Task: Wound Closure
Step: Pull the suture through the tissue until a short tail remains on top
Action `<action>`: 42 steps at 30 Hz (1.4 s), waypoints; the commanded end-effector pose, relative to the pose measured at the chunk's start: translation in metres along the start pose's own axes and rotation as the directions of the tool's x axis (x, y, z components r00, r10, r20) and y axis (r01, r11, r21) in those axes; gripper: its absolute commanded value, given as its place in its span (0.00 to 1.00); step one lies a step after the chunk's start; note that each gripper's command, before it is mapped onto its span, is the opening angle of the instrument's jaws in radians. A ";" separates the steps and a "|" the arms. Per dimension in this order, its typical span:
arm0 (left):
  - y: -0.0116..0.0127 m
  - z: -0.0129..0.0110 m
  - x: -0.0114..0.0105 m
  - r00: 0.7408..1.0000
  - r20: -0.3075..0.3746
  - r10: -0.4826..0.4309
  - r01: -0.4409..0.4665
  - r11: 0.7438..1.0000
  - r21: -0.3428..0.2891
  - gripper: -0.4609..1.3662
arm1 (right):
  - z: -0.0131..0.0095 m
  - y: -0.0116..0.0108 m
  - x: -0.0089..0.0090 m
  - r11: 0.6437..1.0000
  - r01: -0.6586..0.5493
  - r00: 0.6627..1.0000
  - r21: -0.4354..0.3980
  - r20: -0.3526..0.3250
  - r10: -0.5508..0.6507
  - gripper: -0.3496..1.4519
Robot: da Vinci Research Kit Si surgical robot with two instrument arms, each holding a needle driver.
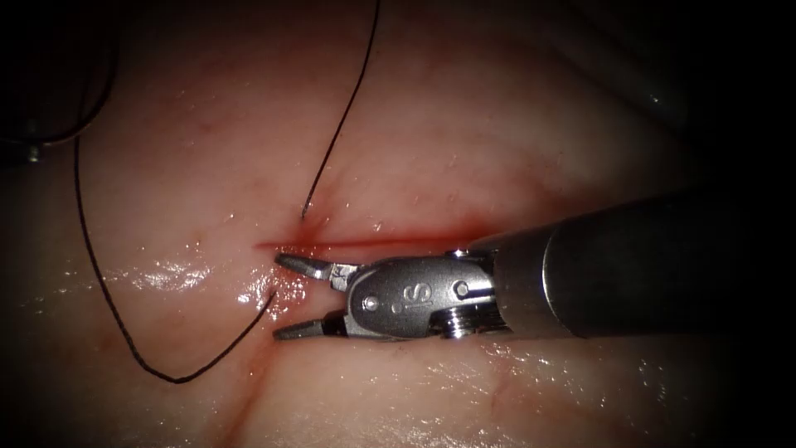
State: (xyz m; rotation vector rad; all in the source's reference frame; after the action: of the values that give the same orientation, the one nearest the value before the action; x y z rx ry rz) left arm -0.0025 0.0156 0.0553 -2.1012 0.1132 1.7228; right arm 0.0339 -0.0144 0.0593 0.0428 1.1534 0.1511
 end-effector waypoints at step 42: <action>-0.0012 0.0016 -0.0035 1.000 -0.001 -0.005 0.005 1.000 0.009 0.06 | 0.0012 -0.0208 0.0098 0.920 0.040 0.998 0.391 0.029 -0.055 0.00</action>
State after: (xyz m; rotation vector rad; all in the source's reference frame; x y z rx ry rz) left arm -0.0044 0.0166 0.0588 -2.0862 0.1219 1.7114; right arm 0.0411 -0.0338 0.0482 0.3677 1.1292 -0.1324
